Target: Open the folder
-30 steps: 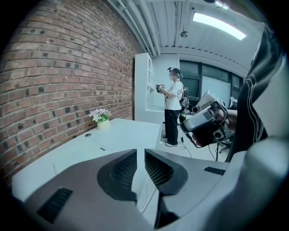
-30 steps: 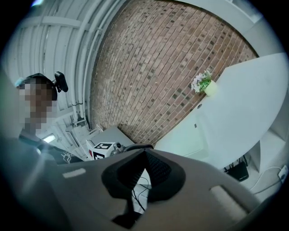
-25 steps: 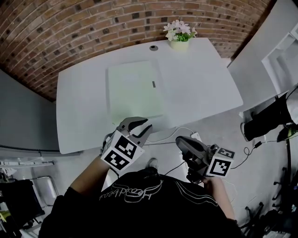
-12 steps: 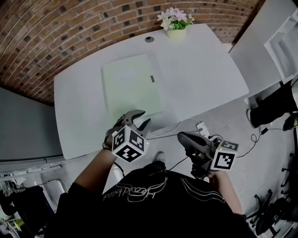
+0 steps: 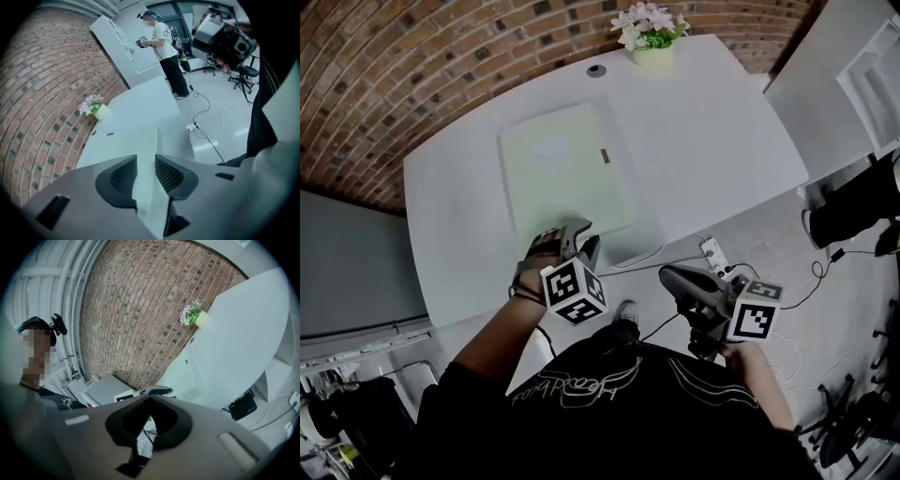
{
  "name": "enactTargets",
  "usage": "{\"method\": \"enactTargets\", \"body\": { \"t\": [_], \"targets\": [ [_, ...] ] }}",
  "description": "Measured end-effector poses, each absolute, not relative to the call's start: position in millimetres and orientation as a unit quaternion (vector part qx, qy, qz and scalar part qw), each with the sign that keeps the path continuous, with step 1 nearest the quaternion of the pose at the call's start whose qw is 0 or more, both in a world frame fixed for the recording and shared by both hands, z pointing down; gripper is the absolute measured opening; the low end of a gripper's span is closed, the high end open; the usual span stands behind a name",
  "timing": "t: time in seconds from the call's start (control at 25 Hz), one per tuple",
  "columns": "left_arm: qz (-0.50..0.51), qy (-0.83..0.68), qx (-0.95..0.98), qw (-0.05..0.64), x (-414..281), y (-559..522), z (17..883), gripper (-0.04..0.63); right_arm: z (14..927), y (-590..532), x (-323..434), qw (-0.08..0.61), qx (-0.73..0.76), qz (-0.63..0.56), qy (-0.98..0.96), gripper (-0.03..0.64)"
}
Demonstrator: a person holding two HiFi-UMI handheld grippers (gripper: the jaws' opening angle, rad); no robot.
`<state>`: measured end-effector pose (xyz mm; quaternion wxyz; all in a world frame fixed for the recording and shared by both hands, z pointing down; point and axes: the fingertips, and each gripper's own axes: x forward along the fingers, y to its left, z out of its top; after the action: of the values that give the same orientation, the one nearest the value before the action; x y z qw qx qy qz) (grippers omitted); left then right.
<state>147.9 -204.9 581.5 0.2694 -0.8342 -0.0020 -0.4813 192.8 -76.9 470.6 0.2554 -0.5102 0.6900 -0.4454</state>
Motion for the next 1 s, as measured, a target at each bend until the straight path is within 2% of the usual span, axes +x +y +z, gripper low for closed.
{"method": "enactTargets", "body": {
  "t": [0.44, 1.0],
  "targets": [
    [-0.504, -0.016, -0.805, 0.313, 145.8, -206.6, 588.3, 0.098, 477.2, -79.5, 199.0, 0.264, -0.508, -0.452, 0.685, 0.003],
    [-0.516, -0.025, -0.796, 0.317, 146.2, -205.7, 590.6, 0.066, 479.0, -73.1, 200.0, 0.271, -0.509, -0.453, 0.68, 0.003]
  ]
}}
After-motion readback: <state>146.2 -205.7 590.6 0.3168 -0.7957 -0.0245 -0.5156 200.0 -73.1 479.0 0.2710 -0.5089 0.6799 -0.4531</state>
